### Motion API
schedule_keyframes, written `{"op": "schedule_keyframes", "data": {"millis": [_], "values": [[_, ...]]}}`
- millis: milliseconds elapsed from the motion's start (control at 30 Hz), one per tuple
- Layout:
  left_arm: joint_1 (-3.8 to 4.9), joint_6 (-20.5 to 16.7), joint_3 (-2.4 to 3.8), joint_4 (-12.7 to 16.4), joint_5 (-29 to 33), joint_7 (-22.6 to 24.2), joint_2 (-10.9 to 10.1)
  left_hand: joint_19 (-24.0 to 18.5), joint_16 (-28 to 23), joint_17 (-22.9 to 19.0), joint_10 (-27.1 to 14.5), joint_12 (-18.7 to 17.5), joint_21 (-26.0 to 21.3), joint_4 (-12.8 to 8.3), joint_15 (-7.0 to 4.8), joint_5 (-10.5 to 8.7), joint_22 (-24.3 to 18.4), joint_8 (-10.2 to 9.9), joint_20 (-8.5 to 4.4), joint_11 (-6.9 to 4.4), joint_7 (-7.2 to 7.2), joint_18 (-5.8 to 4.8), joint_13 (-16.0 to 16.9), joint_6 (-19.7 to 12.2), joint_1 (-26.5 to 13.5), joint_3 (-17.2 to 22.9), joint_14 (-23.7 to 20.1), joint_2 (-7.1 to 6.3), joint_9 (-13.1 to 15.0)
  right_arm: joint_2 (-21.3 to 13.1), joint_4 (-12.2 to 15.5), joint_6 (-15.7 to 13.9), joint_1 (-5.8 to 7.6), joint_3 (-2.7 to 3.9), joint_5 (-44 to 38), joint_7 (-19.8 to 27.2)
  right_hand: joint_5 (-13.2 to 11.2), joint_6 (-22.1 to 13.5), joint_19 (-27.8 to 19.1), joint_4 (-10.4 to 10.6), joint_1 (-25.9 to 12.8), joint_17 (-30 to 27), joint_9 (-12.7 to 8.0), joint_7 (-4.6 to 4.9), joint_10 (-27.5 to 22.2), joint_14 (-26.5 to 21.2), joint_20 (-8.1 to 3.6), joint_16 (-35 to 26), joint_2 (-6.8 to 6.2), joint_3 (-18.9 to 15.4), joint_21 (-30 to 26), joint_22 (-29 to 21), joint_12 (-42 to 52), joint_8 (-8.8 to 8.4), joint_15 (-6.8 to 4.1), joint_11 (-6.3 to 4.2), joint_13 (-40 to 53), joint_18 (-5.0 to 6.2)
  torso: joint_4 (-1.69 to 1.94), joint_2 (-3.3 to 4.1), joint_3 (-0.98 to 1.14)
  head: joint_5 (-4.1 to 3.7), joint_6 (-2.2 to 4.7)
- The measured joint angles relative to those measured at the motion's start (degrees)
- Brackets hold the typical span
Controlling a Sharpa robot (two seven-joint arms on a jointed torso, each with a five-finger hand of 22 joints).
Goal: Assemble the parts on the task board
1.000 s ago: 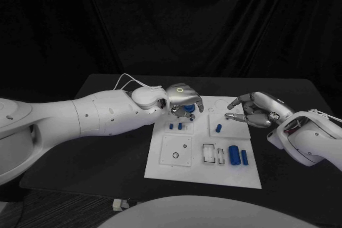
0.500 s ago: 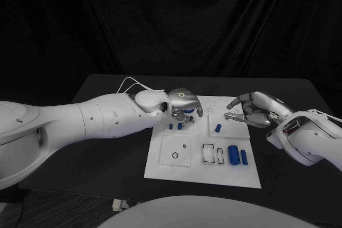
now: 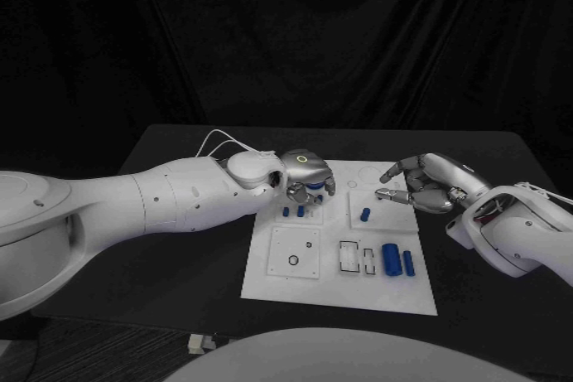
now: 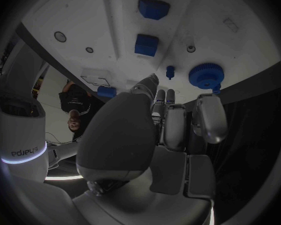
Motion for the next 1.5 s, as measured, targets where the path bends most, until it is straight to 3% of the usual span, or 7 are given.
{"op": "schedule_keyframes", "data": {"millis": [633,1333,1500], "values": [[-0.39,1.41,0.01,-2.99,-0.03,-2.46,2.01,-0.21,-0.24,-0.73,0.2,-0.49,-0.82,-1.1,0.41,1.99,-0.01,0.27,0.21,0.2,1.14,0.0,-0.33,1.61,0.0,1.44,-0.42,0.46,-0.37,0.05,-0.25,0.07,-0.07,0.0,0.0,-0.01,0.24,0.0,0.0,0.0,0.45,0.0,0.01,0.0,0.0,0.0,0.0,0.0,0.02,0.0,0.0,-0.01,0.0,0.0,0.0,0.0,-0.01,0.01,-0.03,-0.04,0.02,-0.25,0.0],[-0.74,3.9,0.01,-4.42,-0.05,-2.56,2.99,-0.42,-0.24,-1.23,3.02,-0.5,-1.11,-1.76,0.61,0.87,-0.01,0.27,0.42,0.1,1.1,0.0,-0.46,2.84,-0.54,3.2,-0.61,0.38,-1.0,0.35,-0.63,0.18,-0.37,0.0,0.01,-0.01,0.24,0.0,0.0,0.0,0.45,0.0,0.01,0.0,0.0,0.0,0.0,0.0,0.02,0.0,0.0,-0.02,0.0,0.0,0.0,0.0,-0.02,0.01,-0.03,-0.03,0.02,-0.08,0.0],[-0.93,4.1,0.08,-4.83,-0.05,-2.43,3.25,-0.42,-0.23,-1.34,5.36,-0.23,-1.52,-2.37,0.61,0.87,-0.01,0.62,0.42,0.12,1.3,0.0,-0.68,4.68,-0.54,4.28,-0.62,0.38,-0.99,0.36,-0.66,0.2,-0.41,-0.01,0.01,-0.01,0.24,0.0,0.0,0.0,0.45,0.0,-0.03,0.0,0.0,0.0,0.0,0.0,0.02,0.0,0.0,-0.03,0.0,0.0,0.0,0.0,-0.02,0.01,-0.03,-0.04,0.02,-0.18,0.0]]}}
